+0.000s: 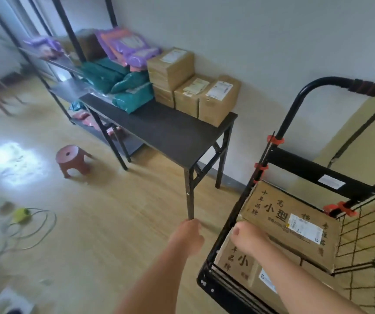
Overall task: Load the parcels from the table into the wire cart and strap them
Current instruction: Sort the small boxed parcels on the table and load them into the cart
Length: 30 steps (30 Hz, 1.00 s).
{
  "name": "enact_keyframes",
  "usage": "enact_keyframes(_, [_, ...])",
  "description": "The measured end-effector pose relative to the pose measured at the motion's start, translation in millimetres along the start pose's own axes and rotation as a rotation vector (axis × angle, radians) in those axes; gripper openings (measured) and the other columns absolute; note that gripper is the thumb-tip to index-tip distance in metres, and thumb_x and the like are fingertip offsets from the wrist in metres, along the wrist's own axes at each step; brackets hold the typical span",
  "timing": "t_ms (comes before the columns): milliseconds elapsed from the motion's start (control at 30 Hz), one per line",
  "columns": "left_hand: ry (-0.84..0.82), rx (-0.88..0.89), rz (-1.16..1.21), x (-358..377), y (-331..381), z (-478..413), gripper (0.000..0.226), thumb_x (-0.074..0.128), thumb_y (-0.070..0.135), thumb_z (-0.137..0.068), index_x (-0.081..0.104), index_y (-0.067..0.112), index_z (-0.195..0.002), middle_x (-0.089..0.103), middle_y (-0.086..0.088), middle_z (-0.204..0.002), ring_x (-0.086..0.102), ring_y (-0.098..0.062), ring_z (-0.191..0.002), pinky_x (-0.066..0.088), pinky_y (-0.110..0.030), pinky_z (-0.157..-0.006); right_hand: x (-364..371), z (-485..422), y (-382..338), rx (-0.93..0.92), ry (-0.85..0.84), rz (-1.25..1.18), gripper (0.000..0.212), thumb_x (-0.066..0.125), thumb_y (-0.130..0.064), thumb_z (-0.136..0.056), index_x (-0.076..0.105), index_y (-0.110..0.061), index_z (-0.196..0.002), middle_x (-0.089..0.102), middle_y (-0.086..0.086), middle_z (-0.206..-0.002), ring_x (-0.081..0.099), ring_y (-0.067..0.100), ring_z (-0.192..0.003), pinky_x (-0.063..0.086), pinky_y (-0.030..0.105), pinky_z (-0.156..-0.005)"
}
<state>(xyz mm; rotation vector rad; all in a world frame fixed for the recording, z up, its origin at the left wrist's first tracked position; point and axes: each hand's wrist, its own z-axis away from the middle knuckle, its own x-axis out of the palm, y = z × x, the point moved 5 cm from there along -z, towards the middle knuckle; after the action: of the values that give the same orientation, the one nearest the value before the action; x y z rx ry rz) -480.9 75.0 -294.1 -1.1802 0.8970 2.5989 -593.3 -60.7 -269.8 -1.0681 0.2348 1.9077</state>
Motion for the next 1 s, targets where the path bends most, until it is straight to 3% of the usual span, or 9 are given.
enact_keyframes(67, [-0.026, -0.006, 0.019, -14, -27, 2, 0.047, 0.052, 0.016, -0.092, 0.049, 0.024, -0.139, 0.049, -0.001, -0.139, 0.052, -0.020, -0.122, 0.043, -0.027, -0.087, 6, -3, -36, -0.022, 0.020, 0.032, 0.015, 0.049, -0.024, -0.096, 0.064, -0.022, -0.094, 0.062, -0.005, -0.084, 0.057, 0.015, -0.075, 0.040, 0.025, -0.056])
enact_keyframes(133, [-0.030, -0.013, 0.026, -30, -57, 2, 0.048, 0.054, 0.018, -0.091, 0.049, 0.025, -0.139, 0.051, -0.001, -0.139, 0.052, -0.020, -0.122, 0.044, -0.028, -0.092, 15, -5, -74, -0.031, 0.042, 0.015, 0.012, 0.051, -0.023, -0.097, 0.062, -0.024, -0.095, 0.061, -0.008, -0.085, 0.057, 0.010, -0.075, 0.039, 0.024, -0.056])
enact_keyframes(300, [-0.005, -0.045, 0.046, -74, -131, 0, 0.045, 0.054, 0.019, -0.091, 0.052, 0.019, -0.136, 0.051, -0.005, -0.139, 0.047, -0.022, -0.128, 0.039, -0.030, -0.104, 45, -8, -152, -0.088, 0.047, 0.030, 0.013, 0.049, -0.022, -0.099, 0.062, -0.024, -0.098, 0.063, -0.006, -0.093, 0.060, 0.012, -0.087, 0.049, 0.026, -0.074])
enact_keyframes(500, [0.025, -0.102, 0.132, -116, -207, -2, 0.042, 0.054, 0.020, -0.090, 0.055, 0.018, -0.131, 0.056, -0.006, -0.135, 0.053, -0.021, -0.122, 0.041, -0.022, -0.093, 72, -6, -227, -0.114, 0.068, 0.053, 0.014, 0.050, -0.025, -0.100, 0.063, -0.026, -0.104, 0.066, -0.005, -0.105, 0.060, 0.013, -0.087, 0.048, 0.025, -0.070])
enact_keyframes(633, [0.044, -0.091, 0.145, -132, -224, -11, 0.040, 0.054, 0.019, -0.091, 0.055, 0.019, -0.131, 0.055, -0.005, -0.134, 0.055, -0.020, -0.118, 0.037, -0.019, -0.082, 61, -13, -259, -0.116, 0.120, 0.035, 0.012, 0.053, -0.027, -0.099, 0.063, -0.025, -0.105, 0.066, -0.005, -0.104, 0.062, 0.013, -0.089, 0.052, 0.026, -0.073])
enact_keyframes(733, [0.091, -0.068, 0.128, -148, -226, -23, 0.040, 0.054, 0.019, -0.092, 0.055, 0.020, -0.132, 0.052, -0.003, -0.134, 0.055, -0.020, -0.117, 0.040, -0.024, -0.085, 49, -29, -279, -0.112, 0.114, 0.001, 0.014, 0.051, -0.027, -0.099, 0.062, -0.025, -0.108, 0.066, -0.005, -0.106, 0.063, 0.015, -0.094, 0.056, 0.031, -0.079])
enact_keyframes(867, [0.094, -0.055, 0.088, -172, -231, -48, 0.040, 0.053, 0.019, -0.092, 0.054, 0.023, -0.132, 0.051, -0.002, -0.132, 0.054, -0.022, -0.117, 0.041, -0.027, -0.085, 42, -57, -305, -0.100, 0.101, 0.000, 0.018, 0.049, -0.028, -0.100, 0.062, -0.025, -0.111, 0.067, -0.003, -0.106, 0.064, 0.018, -0.094, 0.048, 0.028, -0.066])
enact_keyframes(1000, [0.092, -0.056, 0.047, -210, -233, -88, 0.038, 0.054, 0.018, -0.092, 0.055, 0.021, -0.130, 0.051, -0.004, -0.129, 0.050, -0.025, -0.122, 0.041, -0.031, -0.094, 24, -95, -331, -0.098, 0.088, 0.002, 0.019, 0.048, -0.027, -0.100, 0.062, -0.023, -0.111, 0.067, -0.003, -0.106, 0.063, 0.018, -0.095, 0.050, 0.028, -0.069])
